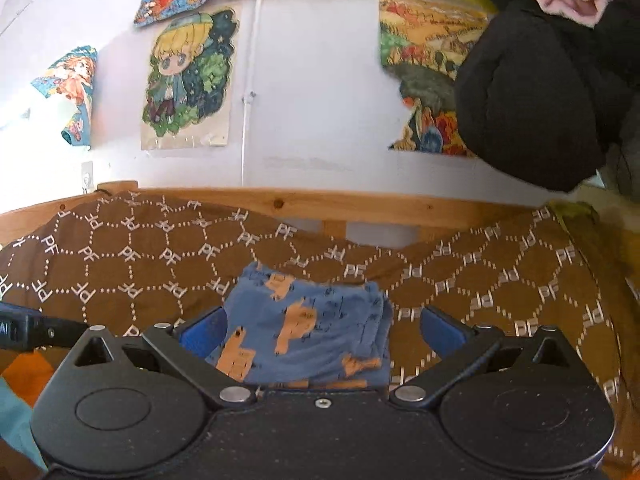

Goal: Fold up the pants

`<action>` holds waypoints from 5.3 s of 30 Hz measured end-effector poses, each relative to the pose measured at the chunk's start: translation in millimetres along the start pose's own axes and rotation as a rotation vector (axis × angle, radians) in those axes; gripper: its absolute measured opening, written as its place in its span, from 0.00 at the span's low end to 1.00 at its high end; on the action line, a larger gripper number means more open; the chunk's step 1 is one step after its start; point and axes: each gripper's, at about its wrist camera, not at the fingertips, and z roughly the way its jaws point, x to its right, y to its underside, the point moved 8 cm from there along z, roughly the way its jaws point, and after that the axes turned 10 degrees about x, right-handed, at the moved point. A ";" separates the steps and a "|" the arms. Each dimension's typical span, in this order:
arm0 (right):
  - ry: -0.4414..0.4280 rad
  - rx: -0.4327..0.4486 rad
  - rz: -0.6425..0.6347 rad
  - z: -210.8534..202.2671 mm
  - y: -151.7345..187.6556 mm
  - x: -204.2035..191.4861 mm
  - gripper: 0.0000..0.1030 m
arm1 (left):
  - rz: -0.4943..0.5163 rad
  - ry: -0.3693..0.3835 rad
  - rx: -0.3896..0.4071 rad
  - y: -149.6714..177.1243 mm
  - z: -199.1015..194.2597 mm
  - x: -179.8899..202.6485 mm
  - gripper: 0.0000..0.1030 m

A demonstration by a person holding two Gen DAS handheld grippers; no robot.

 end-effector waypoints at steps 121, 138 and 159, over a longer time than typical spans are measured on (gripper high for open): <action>0.122 -0.176 0.055 -17.9 106.9 0.2 0.99 | 0.203 0.000 -0.040 75.6 18.4 -1.6 1.00; 0.120 -0.179 0.056 -17.4 108.3 0.8 0.99 | 0.204 0.000 -0.042 75.8 18.5 -1.8 1.00; 0.120 -0.180 0.055 -17.3 108.0 0.6 0.99 | 0.204 0.000 -0.044 76.7 18.5 -1.6 1.00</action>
